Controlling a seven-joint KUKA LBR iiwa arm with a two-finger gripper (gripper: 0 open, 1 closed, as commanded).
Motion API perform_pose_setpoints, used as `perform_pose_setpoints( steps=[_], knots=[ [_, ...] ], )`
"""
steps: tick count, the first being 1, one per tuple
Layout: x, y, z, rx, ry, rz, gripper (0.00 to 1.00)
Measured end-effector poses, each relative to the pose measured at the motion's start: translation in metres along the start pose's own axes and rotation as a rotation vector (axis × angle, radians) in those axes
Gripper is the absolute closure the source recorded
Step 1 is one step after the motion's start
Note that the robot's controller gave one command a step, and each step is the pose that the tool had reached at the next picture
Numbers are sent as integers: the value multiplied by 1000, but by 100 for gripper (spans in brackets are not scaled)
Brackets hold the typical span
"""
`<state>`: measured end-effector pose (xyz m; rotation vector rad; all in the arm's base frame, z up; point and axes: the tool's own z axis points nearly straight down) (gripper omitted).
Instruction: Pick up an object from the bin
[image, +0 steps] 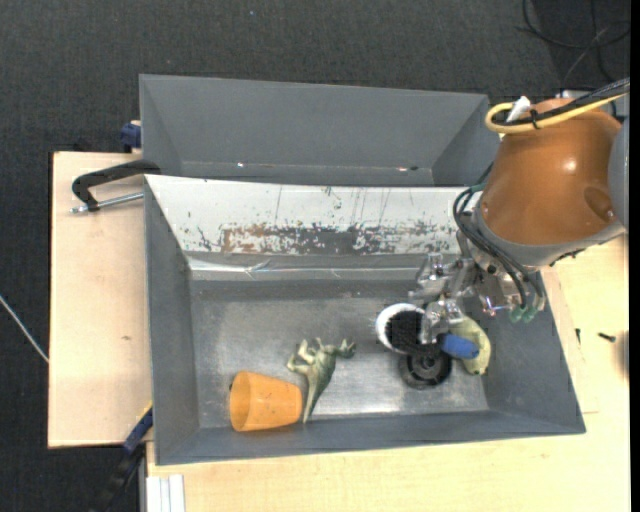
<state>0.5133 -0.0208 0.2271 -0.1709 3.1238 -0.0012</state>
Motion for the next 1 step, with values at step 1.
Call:
perform_pose_setpoints(
  steps=[1],
  knots=[
    [-13, -19, 9, -2, 8, -178, 100]
  ],
)
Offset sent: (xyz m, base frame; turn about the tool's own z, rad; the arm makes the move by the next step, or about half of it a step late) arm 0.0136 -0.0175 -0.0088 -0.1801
